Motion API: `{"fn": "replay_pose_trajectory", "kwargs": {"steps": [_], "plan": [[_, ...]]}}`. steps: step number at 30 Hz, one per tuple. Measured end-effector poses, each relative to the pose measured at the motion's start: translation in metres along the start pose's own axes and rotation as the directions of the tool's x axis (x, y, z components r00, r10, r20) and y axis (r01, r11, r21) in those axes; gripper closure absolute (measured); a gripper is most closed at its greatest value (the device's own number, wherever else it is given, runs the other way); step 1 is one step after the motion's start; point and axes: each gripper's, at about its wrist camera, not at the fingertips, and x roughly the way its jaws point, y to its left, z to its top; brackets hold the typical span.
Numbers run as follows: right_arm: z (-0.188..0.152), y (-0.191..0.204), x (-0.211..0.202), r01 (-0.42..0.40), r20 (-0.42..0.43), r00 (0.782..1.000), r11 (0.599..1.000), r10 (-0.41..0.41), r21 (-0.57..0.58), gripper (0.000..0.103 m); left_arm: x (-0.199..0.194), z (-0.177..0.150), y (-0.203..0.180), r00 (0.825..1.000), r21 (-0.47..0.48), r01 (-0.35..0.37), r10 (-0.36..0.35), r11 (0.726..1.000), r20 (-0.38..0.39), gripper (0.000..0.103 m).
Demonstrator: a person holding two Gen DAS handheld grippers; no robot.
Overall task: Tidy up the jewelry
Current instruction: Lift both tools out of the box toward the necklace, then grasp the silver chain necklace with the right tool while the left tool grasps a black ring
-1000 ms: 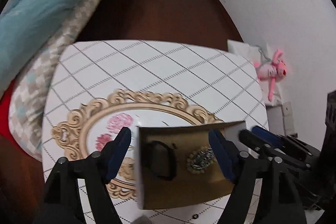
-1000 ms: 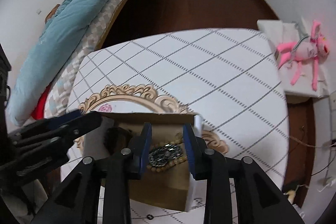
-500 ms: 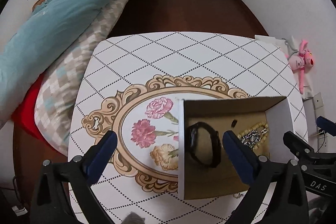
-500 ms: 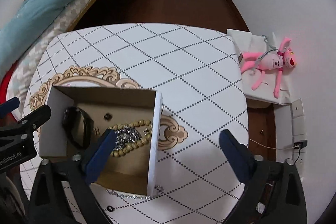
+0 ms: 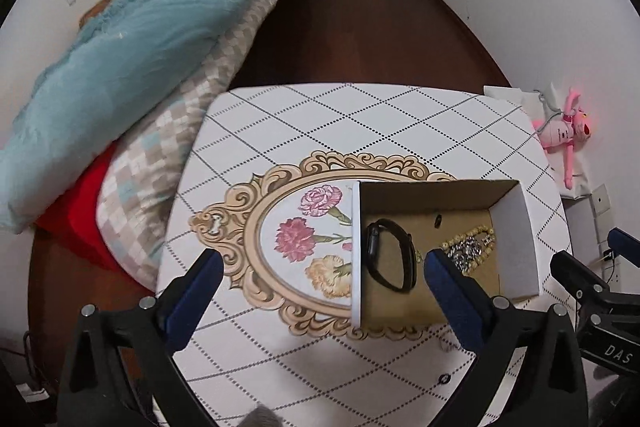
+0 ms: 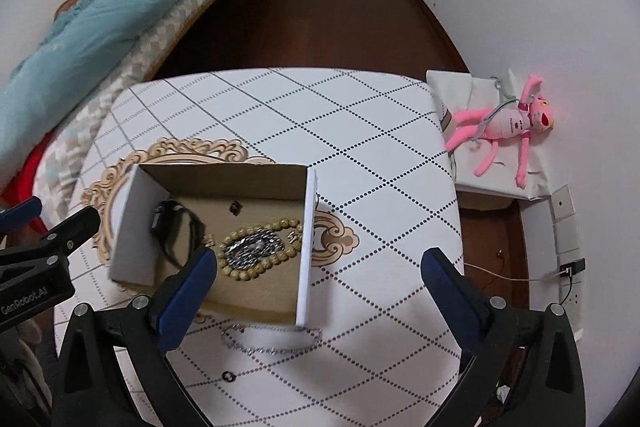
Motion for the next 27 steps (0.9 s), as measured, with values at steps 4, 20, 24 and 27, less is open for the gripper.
{"fn": "replay_pose_trajectory", "kwargs": {"steps": [4, 20, 24, 27], "plan": [[-0.017, -0.004, -0.017, -0.019, 0.016, 1.0, 0.999, 0.019, 0.029, 0.0, -0.015, -0.021, 0.001, 1.0, -0.011, -0.019, 0.019, 1.0, 0.018, 0.001], [-0.102, -0.032, 0.076, -0.046, -0.13, 0.989, 0.983, 0.07, 0.18, 0.033, 0.062, -0.11, -0.017, 0.993, 0.001, -0.024, 0.024, 1.0, -0.118, 0.001], [-0.1, -0.014, 0.077, -0.005, -0.091, 0.996, 0.995, 0.014, 0.095, 0.041, 0.072, -0.117, -0.019, 0.99, 0.017, -0.04, 0.042, 0.999, -0.136, 0.001], [-0.102, -0.006, 0.075, 0.034, -0.065, 0.997, 0.998, -0.03, 0.055, 0.084, 0.074, -0.118, -0.019, 0.989, 0.019, -0.039, 0.041, 0.999, -0.139, 0.001]]}}
